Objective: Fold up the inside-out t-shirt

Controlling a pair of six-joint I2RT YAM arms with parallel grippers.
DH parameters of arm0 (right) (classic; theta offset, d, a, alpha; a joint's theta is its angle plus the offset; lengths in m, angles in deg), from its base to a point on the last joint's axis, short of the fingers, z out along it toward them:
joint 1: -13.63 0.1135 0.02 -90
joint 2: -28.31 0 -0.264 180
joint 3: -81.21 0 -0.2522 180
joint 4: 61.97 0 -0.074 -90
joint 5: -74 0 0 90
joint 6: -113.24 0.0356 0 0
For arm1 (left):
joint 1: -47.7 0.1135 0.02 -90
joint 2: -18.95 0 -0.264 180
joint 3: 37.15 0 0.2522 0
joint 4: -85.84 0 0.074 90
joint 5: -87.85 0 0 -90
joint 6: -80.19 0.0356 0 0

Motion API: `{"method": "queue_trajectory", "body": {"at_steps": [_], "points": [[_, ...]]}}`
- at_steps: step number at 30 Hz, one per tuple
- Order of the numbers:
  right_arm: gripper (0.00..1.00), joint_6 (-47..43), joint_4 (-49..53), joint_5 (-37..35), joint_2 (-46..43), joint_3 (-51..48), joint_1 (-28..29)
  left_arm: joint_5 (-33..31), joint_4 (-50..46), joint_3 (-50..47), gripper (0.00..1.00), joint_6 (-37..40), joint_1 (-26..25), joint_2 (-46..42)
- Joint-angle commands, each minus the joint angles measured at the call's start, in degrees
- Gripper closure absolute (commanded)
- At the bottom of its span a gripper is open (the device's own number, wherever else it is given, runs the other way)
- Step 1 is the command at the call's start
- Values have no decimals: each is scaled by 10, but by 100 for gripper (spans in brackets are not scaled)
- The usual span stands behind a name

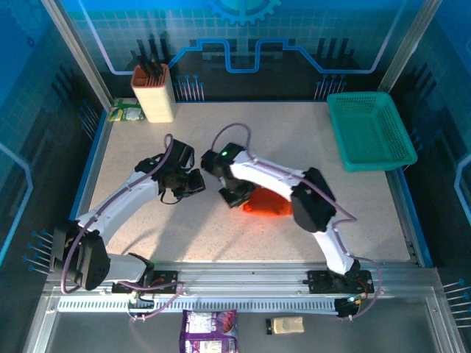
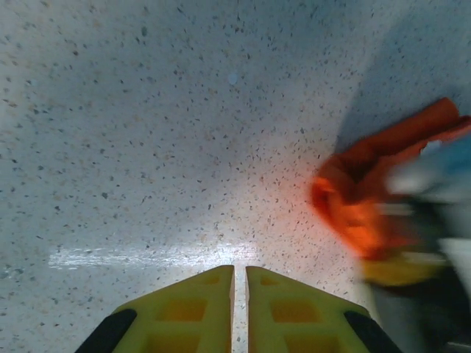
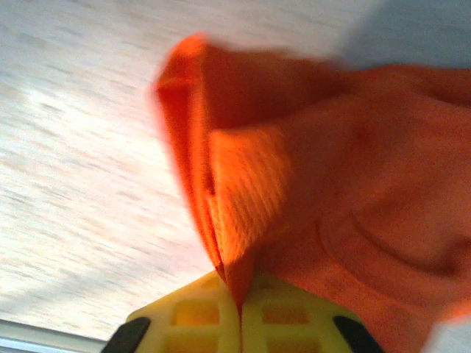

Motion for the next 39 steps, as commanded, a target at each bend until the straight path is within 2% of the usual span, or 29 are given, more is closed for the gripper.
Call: {"method": "queue_trajectory", "body": {"at_steps": [1,2,3,5,11,16,19,22,25,28,31,34,39], "points": [[71,45,-75,120,30,84,16,0,-22,2,84,12,10,-26],[60,44,-93,149,31,92,16,0,-25,3,83,15,11,-29],[54,46,-117,173,23,91,14,1,-28,5,83,18,12,-31],[51,51,-153,203,-6,74,3,6,-28,6,81,17,11,-32],[50,46,-243,256,-152,-112,-80,32,4,1,83,-11,-1,-37],[53,14,-287,296,-256,-297,-198,52,64,8,85,-48,-73,32],[53,-11,-333,353,-275,-368,-266,52,87,21,86,-64,-120,97],[56,-28,-360,404,-247,-392,-307,65,132,14,87,-80,-135,153],[56,-39,-377,413,-214,-404,-319,29,121,22,88,-67,-131,196],[57,-26,-399,383,-195,-433,-328,-23,111,30,89,-40,-118,217],[57,-10,-410,338,-193,-462,-332,-16,118,39,89,-18,-86,244],[57,4,-426,351,-216,-477,-331,-9,128,63,89,11,-67,258],[55,21,-400,335,-297,-477,-313,10,127,101,88,37,-68,227]]}}
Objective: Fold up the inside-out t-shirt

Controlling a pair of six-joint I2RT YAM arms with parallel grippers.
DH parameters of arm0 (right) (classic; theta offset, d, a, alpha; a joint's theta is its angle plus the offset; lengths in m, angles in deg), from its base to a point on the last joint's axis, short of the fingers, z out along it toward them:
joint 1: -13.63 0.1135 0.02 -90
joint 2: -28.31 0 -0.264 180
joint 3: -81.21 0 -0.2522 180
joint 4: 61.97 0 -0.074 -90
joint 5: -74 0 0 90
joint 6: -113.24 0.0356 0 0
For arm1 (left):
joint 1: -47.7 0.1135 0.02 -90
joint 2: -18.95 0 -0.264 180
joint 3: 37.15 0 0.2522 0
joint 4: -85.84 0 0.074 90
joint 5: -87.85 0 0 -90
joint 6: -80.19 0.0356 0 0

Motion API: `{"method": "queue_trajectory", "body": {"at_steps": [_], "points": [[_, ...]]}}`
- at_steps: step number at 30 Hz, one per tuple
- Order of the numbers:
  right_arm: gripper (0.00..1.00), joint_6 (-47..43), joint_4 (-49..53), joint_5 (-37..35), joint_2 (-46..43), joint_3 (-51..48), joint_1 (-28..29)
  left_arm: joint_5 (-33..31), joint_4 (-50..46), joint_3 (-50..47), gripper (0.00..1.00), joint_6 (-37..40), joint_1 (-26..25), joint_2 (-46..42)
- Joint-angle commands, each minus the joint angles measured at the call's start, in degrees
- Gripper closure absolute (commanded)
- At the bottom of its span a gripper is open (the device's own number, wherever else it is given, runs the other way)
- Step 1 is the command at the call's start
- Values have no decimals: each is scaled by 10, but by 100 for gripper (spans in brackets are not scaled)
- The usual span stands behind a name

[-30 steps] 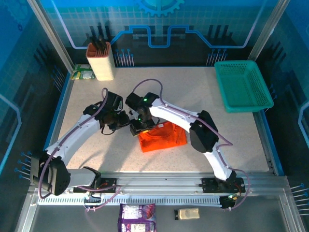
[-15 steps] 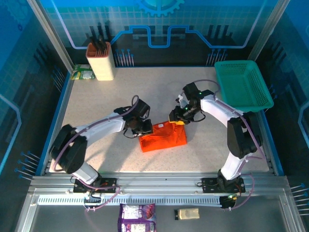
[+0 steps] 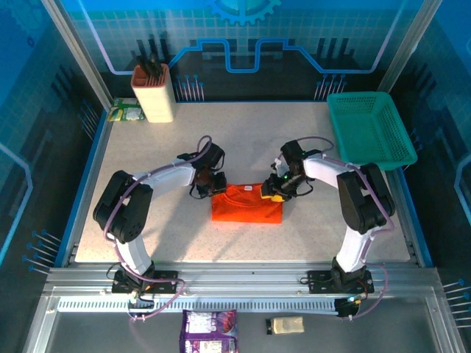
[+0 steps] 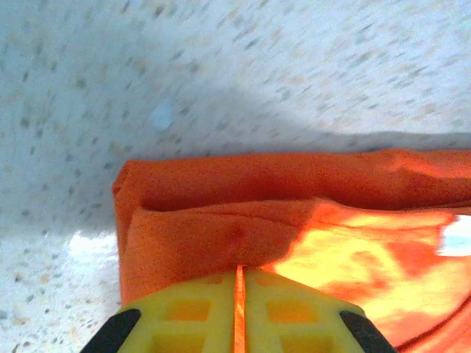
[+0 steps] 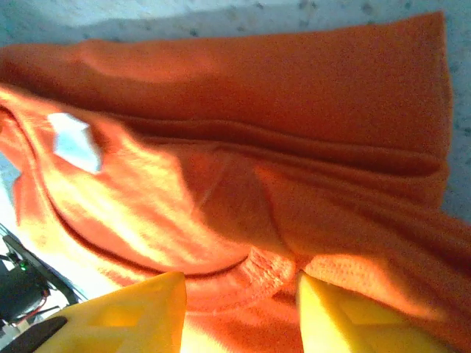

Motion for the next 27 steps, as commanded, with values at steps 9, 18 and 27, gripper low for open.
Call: {"method": "queue_trajectory", "body": {"at_steps": [9,18,27], "points": [[56,72,-51,59,-83,-38,103,-11,-49,95,89,56,2,66],[59,98,-113,38,-16,-74,111,-27,-33,150,93,82,13,163],[56,59,-38,31,-91,-44,63,-31,-48,90,76,80,23,12]]}}
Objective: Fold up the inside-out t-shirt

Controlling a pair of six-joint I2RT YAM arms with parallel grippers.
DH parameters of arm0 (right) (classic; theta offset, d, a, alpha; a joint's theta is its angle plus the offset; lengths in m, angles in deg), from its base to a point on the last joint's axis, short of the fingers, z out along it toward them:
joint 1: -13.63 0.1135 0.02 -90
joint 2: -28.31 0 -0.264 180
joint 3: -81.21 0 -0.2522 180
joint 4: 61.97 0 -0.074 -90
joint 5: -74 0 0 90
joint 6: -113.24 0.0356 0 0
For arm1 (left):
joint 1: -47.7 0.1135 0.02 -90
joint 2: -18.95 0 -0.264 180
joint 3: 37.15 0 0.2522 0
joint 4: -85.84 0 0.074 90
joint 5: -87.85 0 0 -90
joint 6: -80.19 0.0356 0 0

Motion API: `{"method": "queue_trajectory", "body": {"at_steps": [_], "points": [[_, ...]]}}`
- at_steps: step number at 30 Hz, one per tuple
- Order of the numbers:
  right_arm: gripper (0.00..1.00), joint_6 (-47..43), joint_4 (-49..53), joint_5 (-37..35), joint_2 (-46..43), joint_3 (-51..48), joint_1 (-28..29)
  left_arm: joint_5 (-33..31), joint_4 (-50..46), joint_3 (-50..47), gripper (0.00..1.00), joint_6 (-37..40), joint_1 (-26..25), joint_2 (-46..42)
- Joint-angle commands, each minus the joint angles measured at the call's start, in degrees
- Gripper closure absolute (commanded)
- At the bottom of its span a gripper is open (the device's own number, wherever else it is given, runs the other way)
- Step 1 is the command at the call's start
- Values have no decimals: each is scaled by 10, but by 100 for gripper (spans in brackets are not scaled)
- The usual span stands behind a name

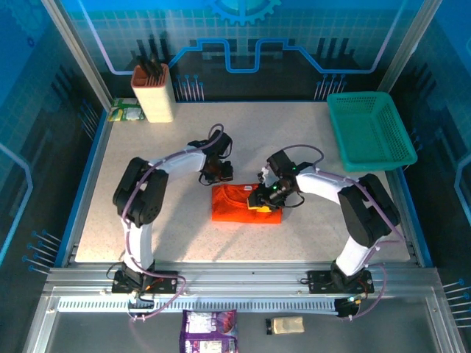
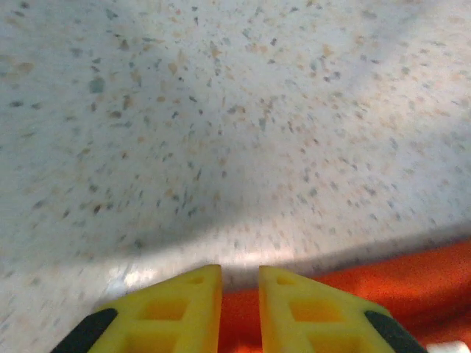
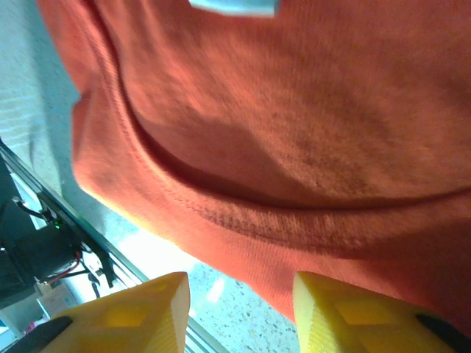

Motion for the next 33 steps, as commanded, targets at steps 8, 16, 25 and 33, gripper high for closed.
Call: {"method": "queue_trajectory", "body": {"at_steps": [8,16,25,33], "points": [[56,-93,150,-18,-89,64,-87,102,-30,-161,67,3,28,-194],[55,-115,195,-16,-121,82,-115,114,-6,-202,61,1,28,-174],[55,-121,214,-18,-141,82,-123,106,-15,-155,73,5,12,-82],[56,-135,226,-17,-149,82,-144,-69,-133,-73,97,26,15,-39]]}}
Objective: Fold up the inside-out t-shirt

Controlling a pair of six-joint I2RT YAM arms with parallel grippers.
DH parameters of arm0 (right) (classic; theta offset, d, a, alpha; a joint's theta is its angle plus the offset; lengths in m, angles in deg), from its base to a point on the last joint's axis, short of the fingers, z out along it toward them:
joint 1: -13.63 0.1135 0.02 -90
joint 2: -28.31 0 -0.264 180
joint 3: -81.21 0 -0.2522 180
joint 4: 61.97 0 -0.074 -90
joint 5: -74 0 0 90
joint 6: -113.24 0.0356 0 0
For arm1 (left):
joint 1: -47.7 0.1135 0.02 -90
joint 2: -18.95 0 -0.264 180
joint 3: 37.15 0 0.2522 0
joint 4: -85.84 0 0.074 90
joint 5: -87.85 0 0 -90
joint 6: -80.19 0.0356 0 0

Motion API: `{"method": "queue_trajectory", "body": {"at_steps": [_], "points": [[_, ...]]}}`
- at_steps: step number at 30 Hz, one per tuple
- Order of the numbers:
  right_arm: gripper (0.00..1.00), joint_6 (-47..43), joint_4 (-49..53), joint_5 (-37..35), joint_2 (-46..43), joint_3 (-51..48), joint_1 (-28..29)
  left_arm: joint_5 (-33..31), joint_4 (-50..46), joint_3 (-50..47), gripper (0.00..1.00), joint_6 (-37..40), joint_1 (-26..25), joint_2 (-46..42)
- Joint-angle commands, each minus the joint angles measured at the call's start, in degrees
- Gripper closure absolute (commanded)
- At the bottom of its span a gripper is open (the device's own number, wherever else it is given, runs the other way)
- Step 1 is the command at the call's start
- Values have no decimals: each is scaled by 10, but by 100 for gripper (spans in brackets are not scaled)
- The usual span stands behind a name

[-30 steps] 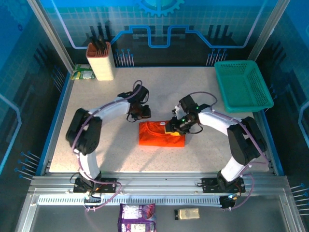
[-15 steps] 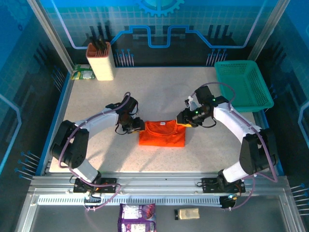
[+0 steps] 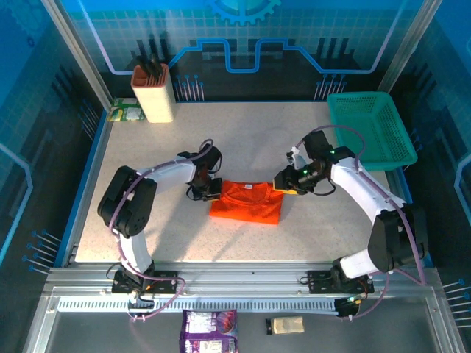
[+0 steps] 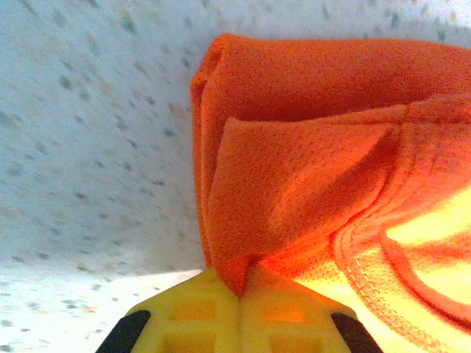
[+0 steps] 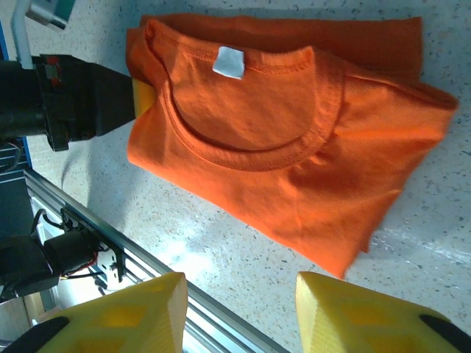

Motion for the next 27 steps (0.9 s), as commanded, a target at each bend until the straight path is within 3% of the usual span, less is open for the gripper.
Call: {"method": "queue_trajectory", "body": {"at_steps": [1,20,27], "points": [[57,-17,24,2,-14,13,-17,-97,-75,39,97,23,16,23],[59,-75,87,20,-33,25,-101,-270,-127,323,97,160,295,189],[59,-72,95,21,-29,27,-104,-338,-123,415,95,205,360,252]]}}
